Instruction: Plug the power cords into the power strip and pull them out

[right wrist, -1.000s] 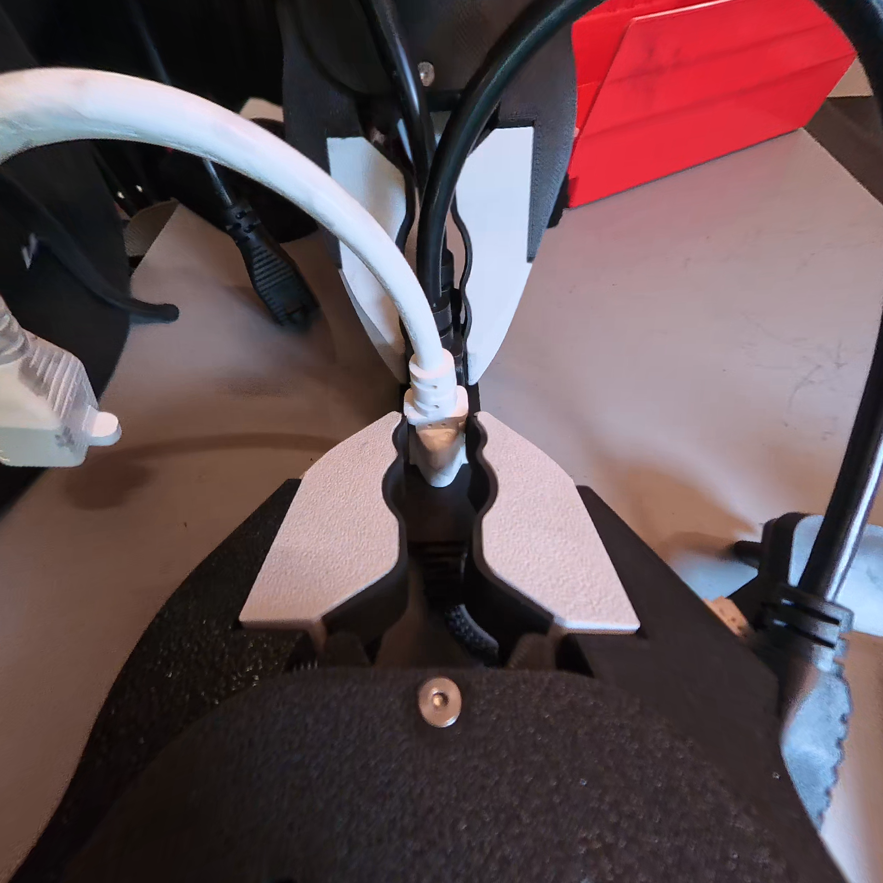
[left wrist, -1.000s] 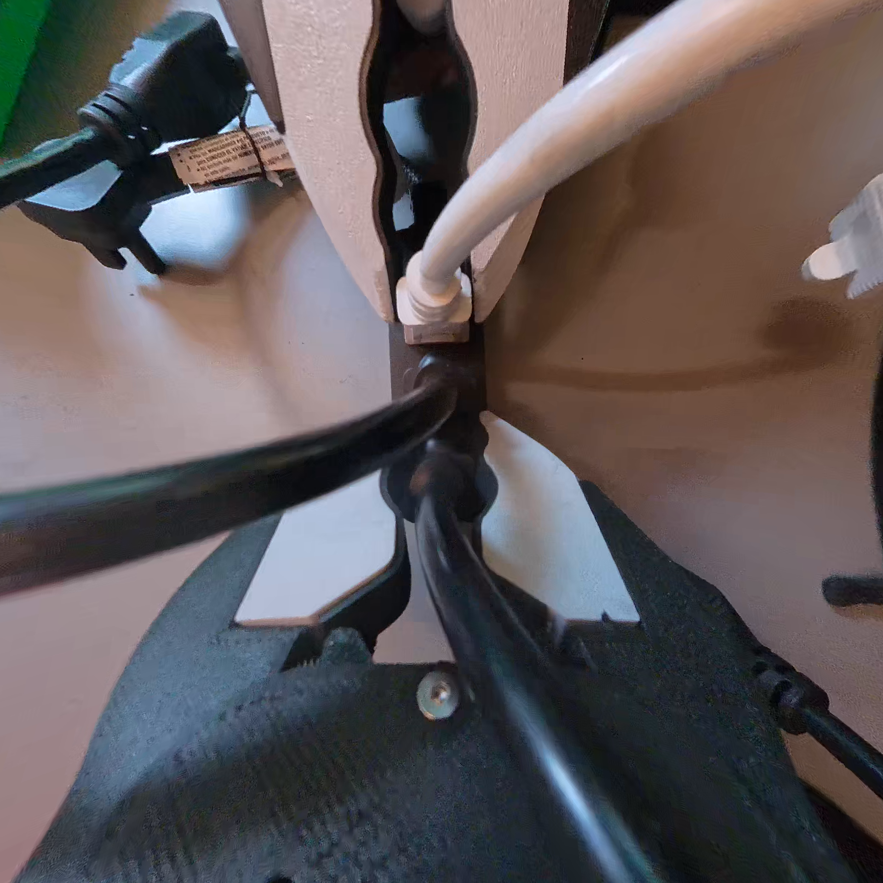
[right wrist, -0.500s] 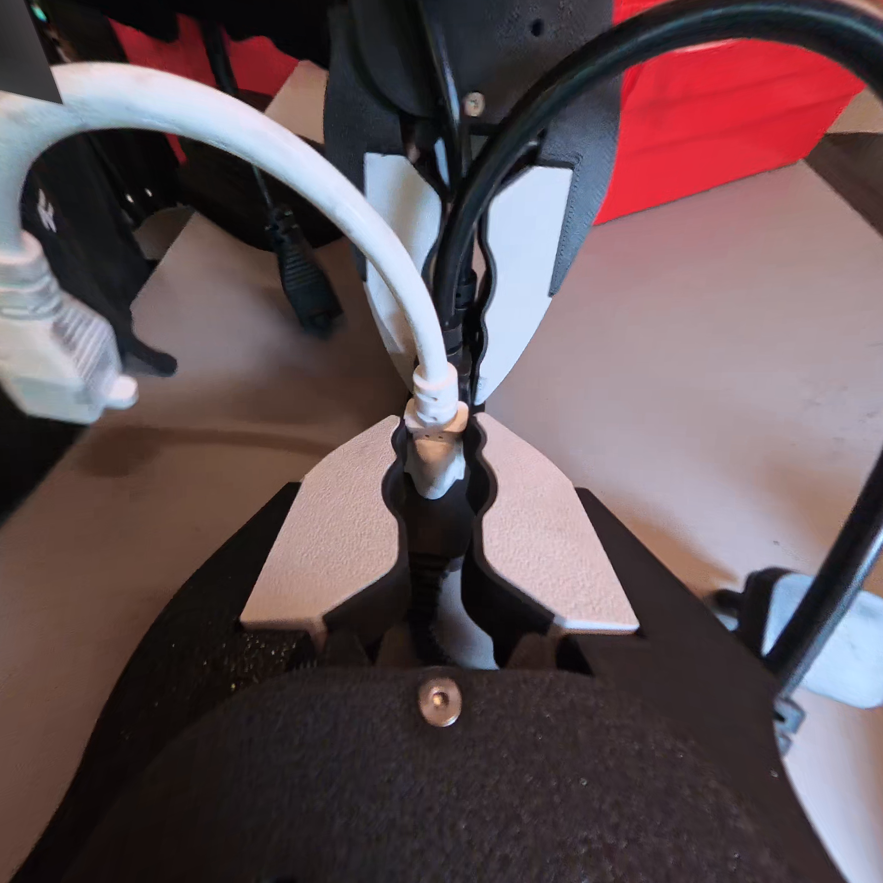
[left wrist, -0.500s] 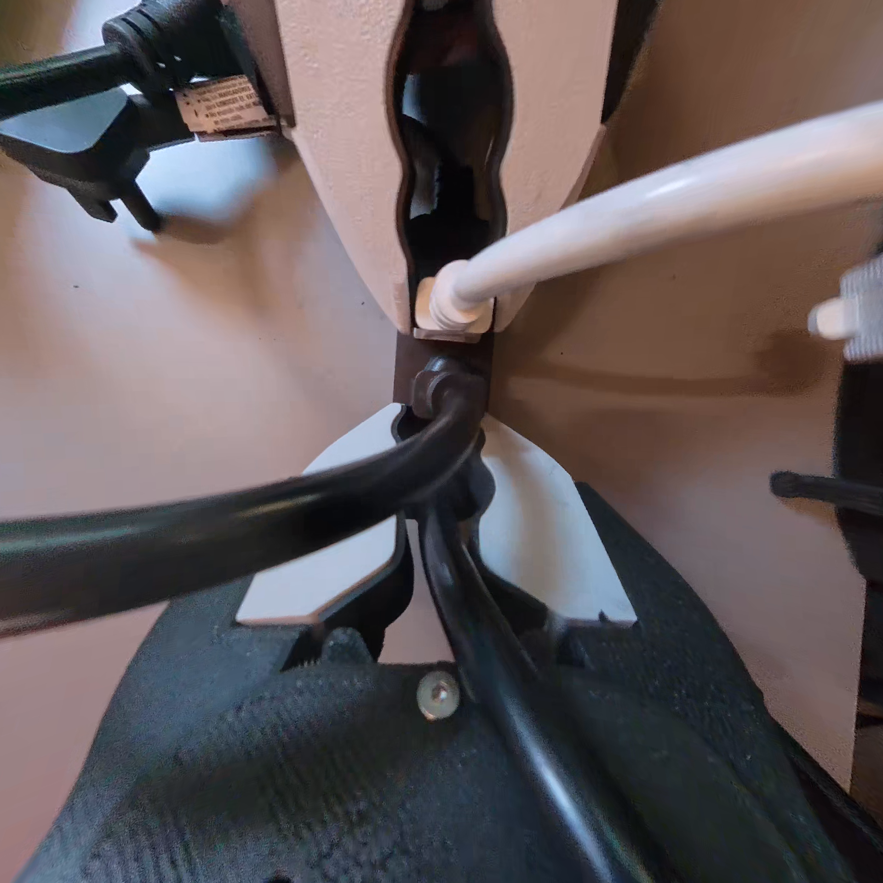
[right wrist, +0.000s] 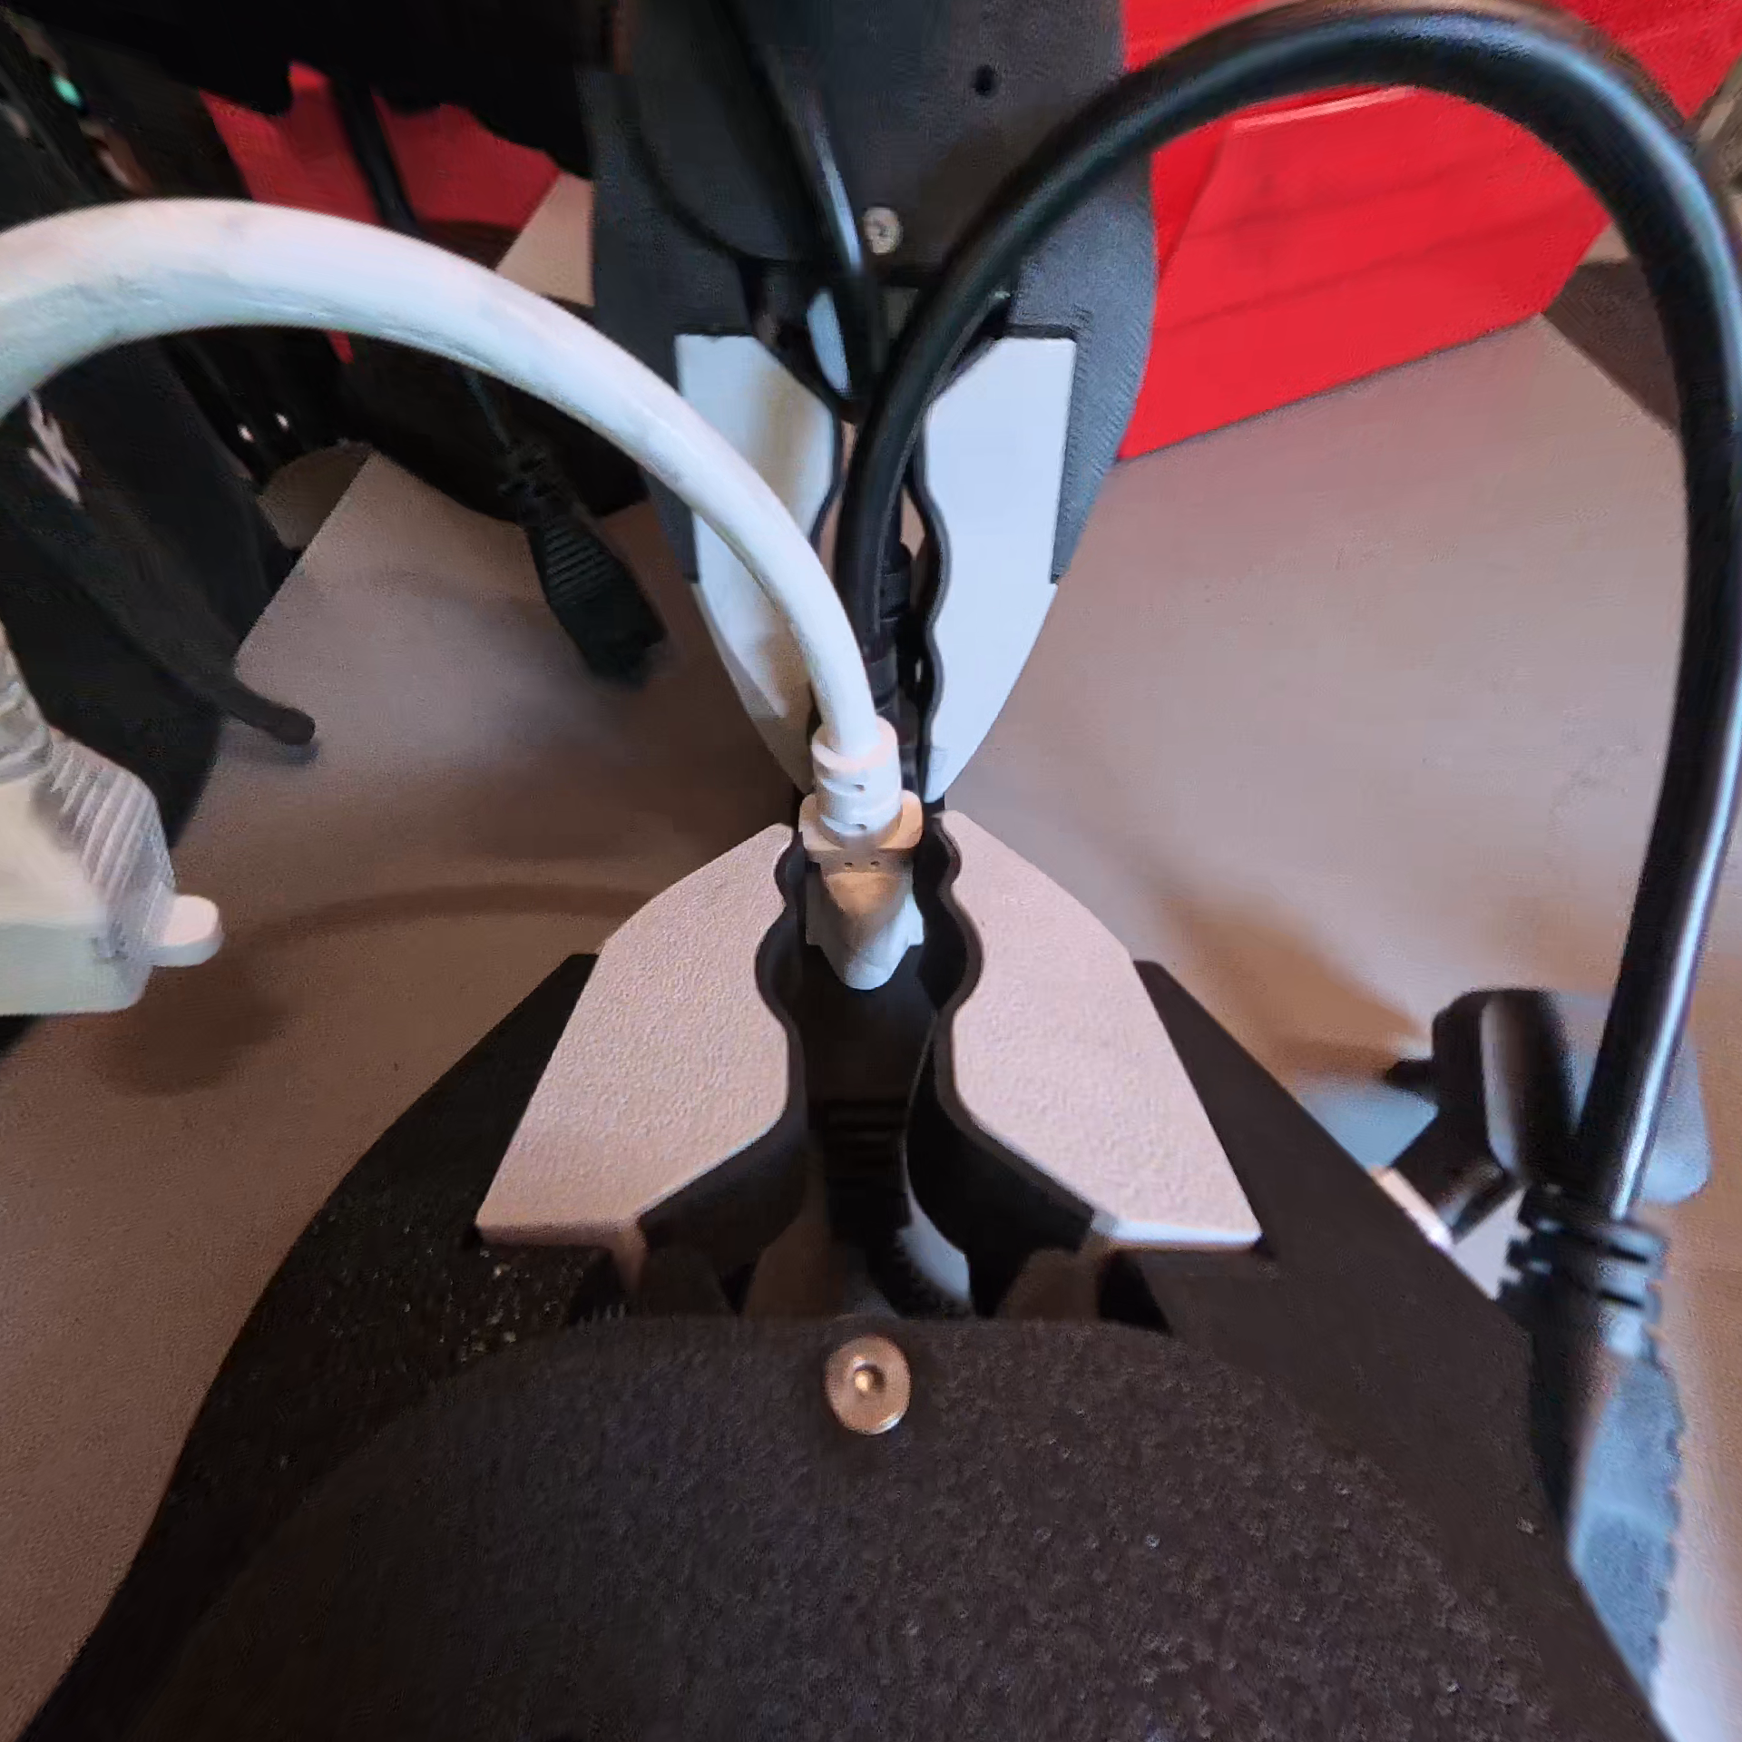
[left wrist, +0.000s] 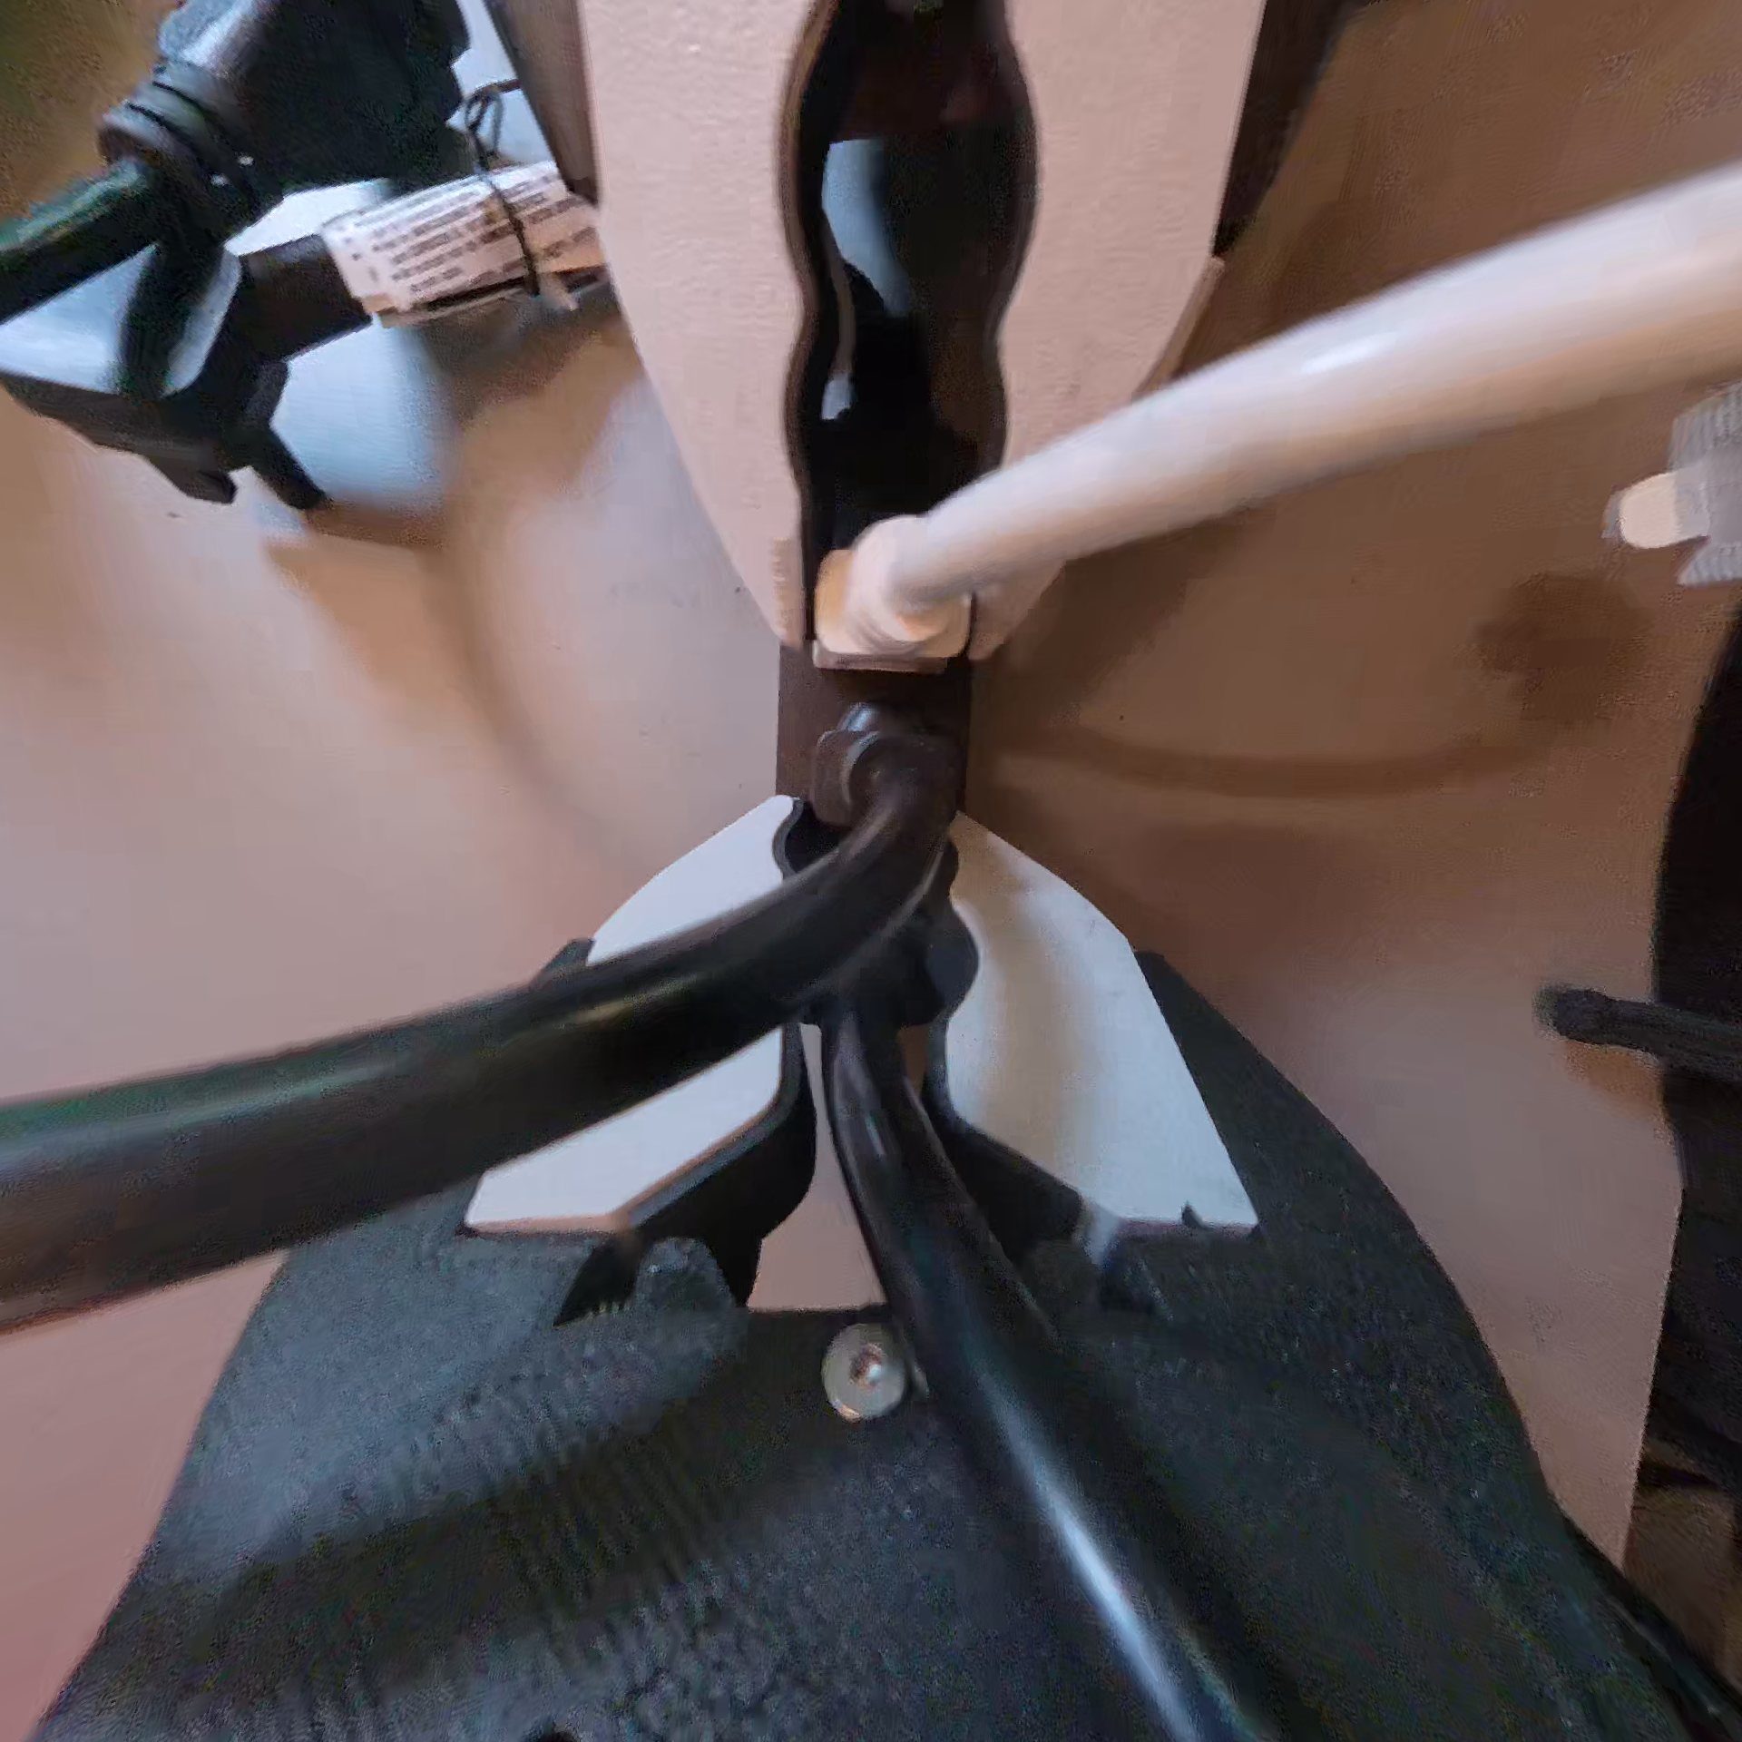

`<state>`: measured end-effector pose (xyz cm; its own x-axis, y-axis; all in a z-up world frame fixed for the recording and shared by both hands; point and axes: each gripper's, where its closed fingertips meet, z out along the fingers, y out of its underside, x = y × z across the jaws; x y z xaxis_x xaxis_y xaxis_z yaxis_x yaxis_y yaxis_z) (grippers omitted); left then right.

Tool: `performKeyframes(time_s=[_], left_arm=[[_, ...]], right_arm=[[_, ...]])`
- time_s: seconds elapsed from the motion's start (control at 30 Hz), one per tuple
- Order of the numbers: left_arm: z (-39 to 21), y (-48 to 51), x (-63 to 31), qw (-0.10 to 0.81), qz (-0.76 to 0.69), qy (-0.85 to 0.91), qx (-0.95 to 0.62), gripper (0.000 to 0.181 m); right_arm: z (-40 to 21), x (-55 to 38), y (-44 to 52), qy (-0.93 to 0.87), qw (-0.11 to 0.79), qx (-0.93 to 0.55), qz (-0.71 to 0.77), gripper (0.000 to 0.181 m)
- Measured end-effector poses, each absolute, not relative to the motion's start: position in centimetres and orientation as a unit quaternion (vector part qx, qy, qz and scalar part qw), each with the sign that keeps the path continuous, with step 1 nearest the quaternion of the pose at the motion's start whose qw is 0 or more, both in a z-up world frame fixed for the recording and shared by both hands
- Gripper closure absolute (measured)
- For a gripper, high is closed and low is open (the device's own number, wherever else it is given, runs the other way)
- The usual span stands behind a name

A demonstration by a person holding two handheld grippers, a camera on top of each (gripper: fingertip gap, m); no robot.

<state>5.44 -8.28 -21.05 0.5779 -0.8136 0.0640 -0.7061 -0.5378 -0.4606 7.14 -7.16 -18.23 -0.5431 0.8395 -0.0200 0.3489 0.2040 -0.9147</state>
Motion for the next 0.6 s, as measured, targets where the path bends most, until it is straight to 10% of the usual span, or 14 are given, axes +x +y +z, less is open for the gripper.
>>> performKeyframes(time_s=[0.6], left_arm=[[-21.0,-8.7,5.9,0.210,-0.133,0.437,-0.864,0.162]], right_arm=[[-17.9,7.4,-7.6,-0.735,0.265,-0.388,0.488,0.161]])
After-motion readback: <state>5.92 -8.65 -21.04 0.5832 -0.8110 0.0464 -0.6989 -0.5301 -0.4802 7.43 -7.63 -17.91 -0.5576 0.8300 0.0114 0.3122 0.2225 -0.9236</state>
